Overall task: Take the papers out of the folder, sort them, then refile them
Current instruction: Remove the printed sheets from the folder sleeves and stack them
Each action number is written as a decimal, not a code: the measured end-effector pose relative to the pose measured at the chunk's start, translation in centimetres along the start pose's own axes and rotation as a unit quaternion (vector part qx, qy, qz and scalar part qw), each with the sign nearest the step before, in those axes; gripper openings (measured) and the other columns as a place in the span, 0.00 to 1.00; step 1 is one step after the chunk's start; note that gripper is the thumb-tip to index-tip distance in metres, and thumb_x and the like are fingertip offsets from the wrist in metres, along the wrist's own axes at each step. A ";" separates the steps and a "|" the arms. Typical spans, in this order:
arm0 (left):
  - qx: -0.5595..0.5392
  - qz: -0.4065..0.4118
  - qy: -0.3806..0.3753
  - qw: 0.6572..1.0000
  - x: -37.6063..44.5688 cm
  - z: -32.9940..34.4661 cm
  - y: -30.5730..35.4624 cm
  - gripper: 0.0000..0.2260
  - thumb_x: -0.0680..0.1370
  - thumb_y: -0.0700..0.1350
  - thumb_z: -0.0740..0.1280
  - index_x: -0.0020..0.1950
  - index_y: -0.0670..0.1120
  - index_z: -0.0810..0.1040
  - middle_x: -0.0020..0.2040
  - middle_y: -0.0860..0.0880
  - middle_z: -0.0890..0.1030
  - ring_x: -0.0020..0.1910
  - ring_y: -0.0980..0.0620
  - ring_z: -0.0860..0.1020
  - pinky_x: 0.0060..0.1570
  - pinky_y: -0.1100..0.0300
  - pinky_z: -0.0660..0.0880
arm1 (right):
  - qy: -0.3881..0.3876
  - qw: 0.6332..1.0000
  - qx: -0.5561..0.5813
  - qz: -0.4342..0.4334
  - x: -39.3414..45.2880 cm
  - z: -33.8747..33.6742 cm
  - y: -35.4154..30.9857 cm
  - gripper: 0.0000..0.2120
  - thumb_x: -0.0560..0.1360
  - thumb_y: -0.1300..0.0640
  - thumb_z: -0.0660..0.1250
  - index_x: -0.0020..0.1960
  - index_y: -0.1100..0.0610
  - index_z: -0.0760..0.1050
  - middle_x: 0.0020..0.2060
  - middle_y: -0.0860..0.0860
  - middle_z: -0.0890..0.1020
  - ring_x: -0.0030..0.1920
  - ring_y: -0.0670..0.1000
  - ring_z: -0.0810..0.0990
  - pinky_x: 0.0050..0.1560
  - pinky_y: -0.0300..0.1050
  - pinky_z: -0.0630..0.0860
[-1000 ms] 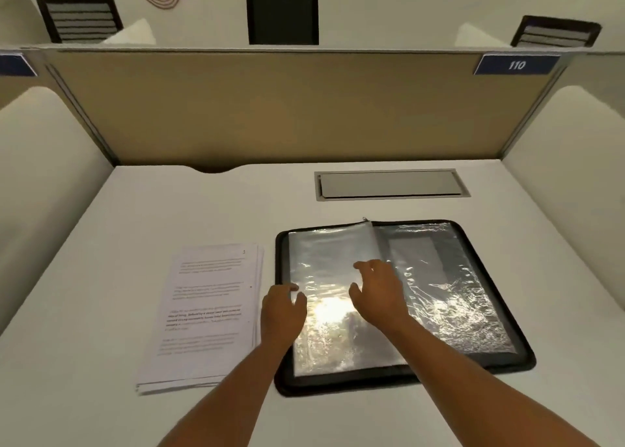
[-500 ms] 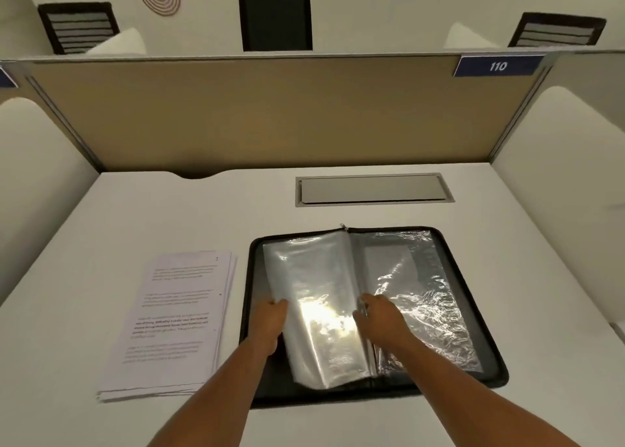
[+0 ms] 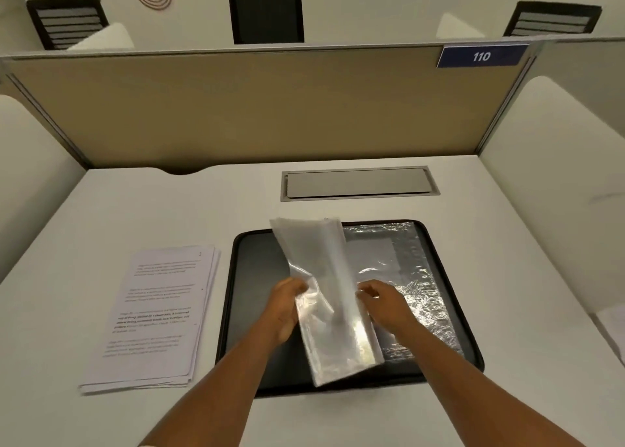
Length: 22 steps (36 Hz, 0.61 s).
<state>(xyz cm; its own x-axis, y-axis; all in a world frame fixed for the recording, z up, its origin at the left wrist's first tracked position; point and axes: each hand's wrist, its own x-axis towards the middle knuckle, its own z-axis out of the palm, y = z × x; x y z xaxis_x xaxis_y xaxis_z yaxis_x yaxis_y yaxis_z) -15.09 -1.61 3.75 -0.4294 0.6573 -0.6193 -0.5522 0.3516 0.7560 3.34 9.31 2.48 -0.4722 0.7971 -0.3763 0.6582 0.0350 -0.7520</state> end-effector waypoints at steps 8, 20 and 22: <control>0.042 0.029 -0.087 0.995 -0.1 4.8 -0.5 0.12 0.81 0.46 0.66 0.61 0.41 0.80 0.52 0.41 0.85 0.46 0.42 0.84 0.53 0.46 0.79 | 0.019 0.988 0.150 0.037 -0.8 -3.3 1.5 0.06 0.80 0.51 0.65 0.48 0.50 0.80 0.48 0.52 0.84 0.50 0.56 0.82 0.57 0.56 0.79; 0.392 0.209 -0.016 0.896 1.3 8.1 -5.5 0.14 0.81 0.53 0.65 0.66 0.51 0.78 0.68 0.54 0.77 0.68 0.55 0.73 0.65 0.64 0.65 | 0.024 0.949 0.276 0.148 -0.8 -9.6 5.2 0.26 0.78 0.35 0.62 0.64 0.54 0.77 0.58 0.52 0.83 0.57 0.54 0.82 0.58 0.52 0.79; 0.486 0.253 -0.009 0.837 1.9 7.9 -6.2 0.15 0.81 0.50 0.65 0.68 0.52 0.76 0.73 0.54 0.72 0.73 0.53 0.67 0.68 0.65 0.59 | 0.015 0.952 0.267 0.146 -1.0 -10.5 6.0 0.34 0.72 0.29 0.62 0.67 0.51 0.74 0.60 0.51 0.82 0.58 0.53 0.82 0.57 0.51 0.79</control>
<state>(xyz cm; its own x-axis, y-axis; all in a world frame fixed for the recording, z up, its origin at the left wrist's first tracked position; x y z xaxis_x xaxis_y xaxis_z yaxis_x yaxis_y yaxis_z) -6.83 2.68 -0.46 -0.4171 0.8925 -0.1716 0.5422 0.3959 0.7412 13.86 15.03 4.05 -0.2916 0.7434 -0.6019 0.3624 -0.4965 -0.7887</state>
